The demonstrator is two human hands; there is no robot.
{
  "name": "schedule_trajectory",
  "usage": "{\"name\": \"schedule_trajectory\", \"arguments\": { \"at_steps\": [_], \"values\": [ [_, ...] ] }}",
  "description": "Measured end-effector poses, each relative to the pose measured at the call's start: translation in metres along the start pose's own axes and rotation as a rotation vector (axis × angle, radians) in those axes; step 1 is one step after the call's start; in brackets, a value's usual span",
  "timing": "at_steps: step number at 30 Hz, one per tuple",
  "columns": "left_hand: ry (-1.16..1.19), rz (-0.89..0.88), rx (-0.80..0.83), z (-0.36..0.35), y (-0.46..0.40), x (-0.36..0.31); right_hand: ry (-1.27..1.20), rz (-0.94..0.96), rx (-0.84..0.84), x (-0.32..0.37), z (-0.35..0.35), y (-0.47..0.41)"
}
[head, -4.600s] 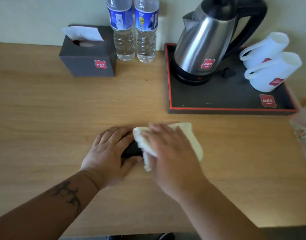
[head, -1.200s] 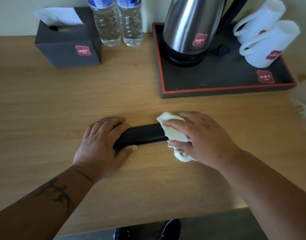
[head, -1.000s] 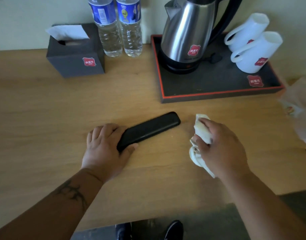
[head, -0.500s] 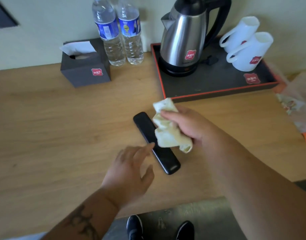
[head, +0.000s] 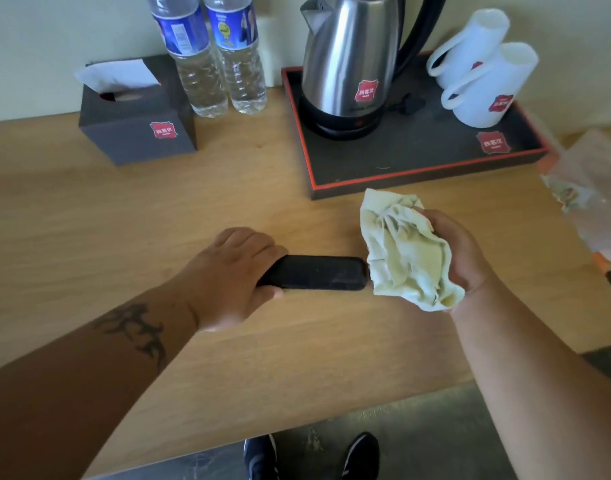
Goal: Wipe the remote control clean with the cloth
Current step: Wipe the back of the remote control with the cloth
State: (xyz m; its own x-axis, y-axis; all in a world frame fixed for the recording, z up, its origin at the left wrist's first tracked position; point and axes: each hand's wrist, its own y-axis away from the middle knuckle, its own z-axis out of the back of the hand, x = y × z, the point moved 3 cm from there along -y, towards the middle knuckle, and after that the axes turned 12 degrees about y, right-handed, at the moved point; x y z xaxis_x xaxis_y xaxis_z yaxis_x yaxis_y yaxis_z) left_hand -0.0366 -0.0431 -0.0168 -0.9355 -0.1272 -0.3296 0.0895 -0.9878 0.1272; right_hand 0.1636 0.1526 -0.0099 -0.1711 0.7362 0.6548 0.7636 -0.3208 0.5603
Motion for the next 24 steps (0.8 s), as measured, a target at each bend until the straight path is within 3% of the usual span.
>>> {"name": "schedule_trajectory", "arguments": {
  "at_steps": [3, 7, 10, 13, 17, 24],
  "values": [
    [0.051, 0.178, -0.095, -0.014, 0.022, 0.001, 0.261, 0.093, -0.158, 0.005, -0.008, 0.002],
    [0.101, 0.336, -0.268, -0.031, 0.035, -0.002, 1.133, 0.381, -0.384, 0.022, -0.043, 0.001],
    [0.109, 0.315, -0.305, -0.035, 0.033, 0.003, 1.785, 0.557, -0.201, 0.012, -0.092, -0.018],
    [0.125, 0.299, -0.342, -0.038, 0.033, 0.005, 2.194, 0.631, 0.009, -0.020, -0.128, -0.038],
    [0.157, 0.310, -0.339, -0.038, 0.033, 0.006, 2.281, 0.573, 0.045, -0.017, -0.119, -0.040],
    [0.197, 0.319, -0.298, -0.034, 0.033, 0.004, 2.344, 0.390, -0.137, 0.014, -0.065, -0.015]
  ]
}}
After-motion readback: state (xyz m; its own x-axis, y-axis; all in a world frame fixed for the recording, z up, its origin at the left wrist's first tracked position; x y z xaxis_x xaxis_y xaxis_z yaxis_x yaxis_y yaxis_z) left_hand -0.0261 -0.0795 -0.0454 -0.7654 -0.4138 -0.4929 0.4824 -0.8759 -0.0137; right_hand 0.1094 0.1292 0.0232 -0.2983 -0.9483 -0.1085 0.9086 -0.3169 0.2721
